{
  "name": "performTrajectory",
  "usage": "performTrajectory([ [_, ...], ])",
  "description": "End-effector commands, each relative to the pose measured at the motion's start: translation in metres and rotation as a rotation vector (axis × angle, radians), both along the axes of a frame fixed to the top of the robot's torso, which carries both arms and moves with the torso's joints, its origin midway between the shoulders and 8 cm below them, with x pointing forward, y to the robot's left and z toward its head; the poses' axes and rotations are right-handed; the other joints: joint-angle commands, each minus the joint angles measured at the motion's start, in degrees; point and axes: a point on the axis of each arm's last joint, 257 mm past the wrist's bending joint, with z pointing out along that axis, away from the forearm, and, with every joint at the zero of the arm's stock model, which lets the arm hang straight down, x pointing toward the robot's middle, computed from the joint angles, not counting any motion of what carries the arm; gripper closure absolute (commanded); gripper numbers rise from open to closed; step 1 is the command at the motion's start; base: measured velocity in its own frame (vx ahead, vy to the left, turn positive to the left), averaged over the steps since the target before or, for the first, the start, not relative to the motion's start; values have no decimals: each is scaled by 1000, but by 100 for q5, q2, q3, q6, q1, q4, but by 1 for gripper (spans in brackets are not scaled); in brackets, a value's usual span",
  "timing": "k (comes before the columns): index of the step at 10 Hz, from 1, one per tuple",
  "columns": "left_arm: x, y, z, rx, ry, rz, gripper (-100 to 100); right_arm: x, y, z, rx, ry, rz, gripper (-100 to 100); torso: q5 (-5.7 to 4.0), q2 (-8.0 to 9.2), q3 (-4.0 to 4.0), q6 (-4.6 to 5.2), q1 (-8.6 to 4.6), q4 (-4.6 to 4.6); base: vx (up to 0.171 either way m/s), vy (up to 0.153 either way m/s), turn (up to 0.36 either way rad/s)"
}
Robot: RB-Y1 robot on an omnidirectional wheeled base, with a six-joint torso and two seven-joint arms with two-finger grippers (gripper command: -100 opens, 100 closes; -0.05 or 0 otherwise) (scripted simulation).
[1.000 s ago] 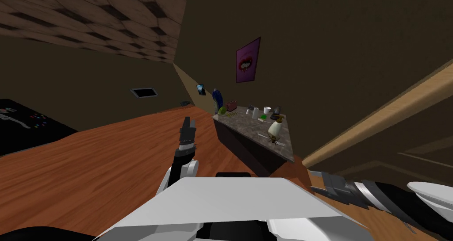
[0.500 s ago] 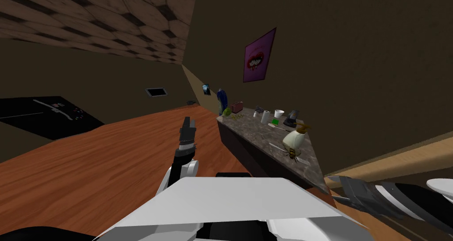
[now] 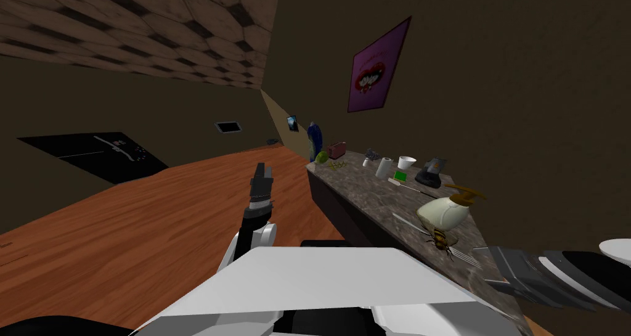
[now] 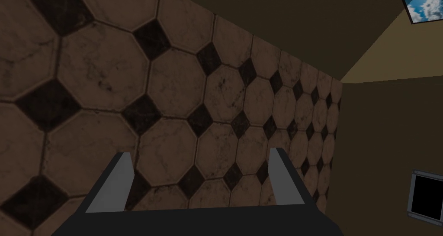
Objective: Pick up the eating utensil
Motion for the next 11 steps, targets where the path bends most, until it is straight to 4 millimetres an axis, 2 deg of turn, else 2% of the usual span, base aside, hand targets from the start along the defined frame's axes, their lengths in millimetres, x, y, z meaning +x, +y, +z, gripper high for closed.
performTrajectory([
  [1,0,0,0,0,0,0,0,0,0,0,0,0,0,-100,0,0,0,0,0,0,44,22,14],
  [2,0,0,0,0,0,0,0,0,-1,0,-3,0,0,0,-3,21,12,4,-11,5,10,5,-1],
  [3,0,0,0,0,0,0,0,-5,6,-10,-2,1,-2,-100,-5,37,22,4,-19,9,22,-22,17],
  [5,0,0,0,0,0,0,0,-9,14,-20,-1,-1,-4,-100,-10,38,23,5,-39,10,34,-48,19],
  [7,0,0,0,0,0,0,0,-10,15,-20,-1,-1,-3,-100,-11,43,25,5,-39,11,8,-17,5],
  [8,0,0,0,0,0,0,0,-10,15,-21,-2,-1,-4,100,-8,49,29,5,-28,12,0,0,0],
  [11,0,0,0,0,0,0,0,-10,15,-21,-1,0,-5,100,-8,49,29,3,-29,12,0,0,0],
])
